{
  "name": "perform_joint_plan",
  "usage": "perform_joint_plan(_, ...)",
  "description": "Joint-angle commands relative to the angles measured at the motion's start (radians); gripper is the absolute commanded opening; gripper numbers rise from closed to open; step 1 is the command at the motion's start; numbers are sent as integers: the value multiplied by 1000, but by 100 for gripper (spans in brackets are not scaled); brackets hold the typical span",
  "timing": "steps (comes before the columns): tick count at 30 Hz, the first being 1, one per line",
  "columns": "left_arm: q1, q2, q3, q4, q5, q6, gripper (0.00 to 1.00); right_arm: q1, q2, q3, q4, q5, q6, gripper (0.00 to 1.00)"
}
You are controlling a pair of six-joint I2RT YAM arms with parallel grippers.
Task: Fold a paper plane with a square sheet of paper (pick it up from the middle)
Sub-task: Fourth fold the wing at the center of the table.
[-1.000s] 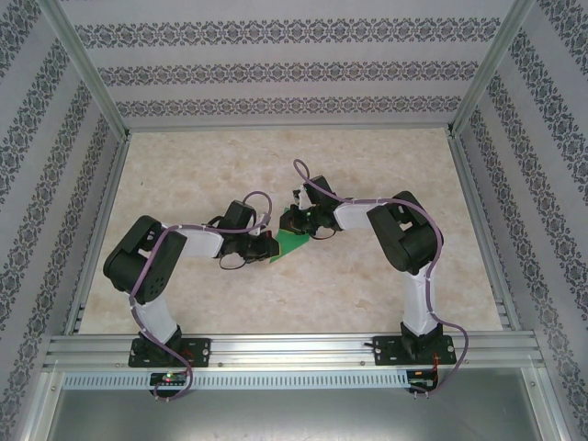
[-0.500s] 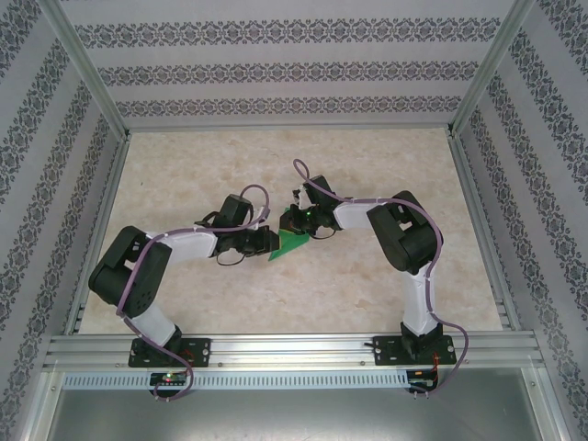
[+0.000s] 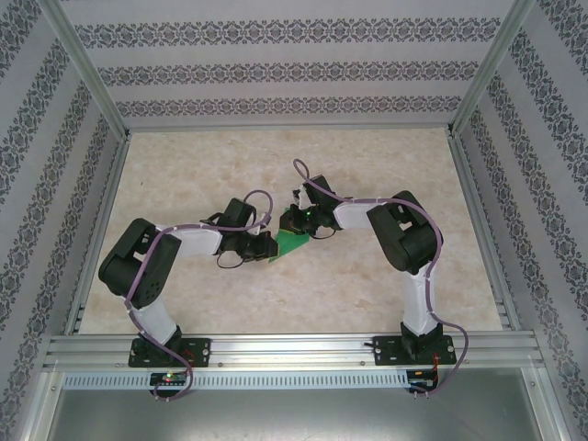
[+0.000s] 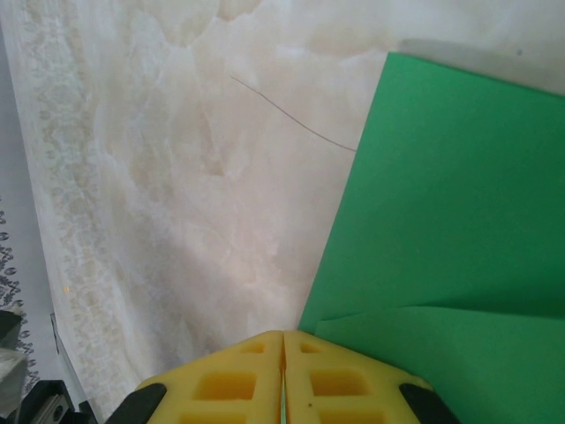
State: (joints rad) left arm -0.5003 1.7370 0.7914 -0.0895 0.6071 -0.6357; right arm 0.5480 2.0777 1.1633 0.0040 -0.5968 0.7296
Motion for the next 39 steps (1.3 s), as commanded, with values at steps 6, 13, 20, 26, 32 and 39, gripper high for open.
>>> perform_joint_plan(6, -10, 21, -70, -99, -65, 68, 8, 0, 68, -14, -96, 75, -42, 9)
perform_joint_plan(13, -10, -47, -111, -163, -109, 88, 7, -2, 63, -14, -108, 81, -49, 9)
perform_joint_plan(20, -10, -76, -145, -160, -59, 79, 7, -3, 66, -14, -107, 81, -48, 9)
perform_joint_plan(26, -9, -200, -144, -149, -68, 37, 7, -1, 60, -14, -105, 77, -47, 9)
perform_joint_plan(32, -7, -213, -31, -62, -59, -16, 7, 0, 64, -17, -97, 79, -42, 9)
perform_joint_plan(39, -7, -23, 108, 51, -16, -53, 9, -1, 63, -24, -89, 76, -36, 9)
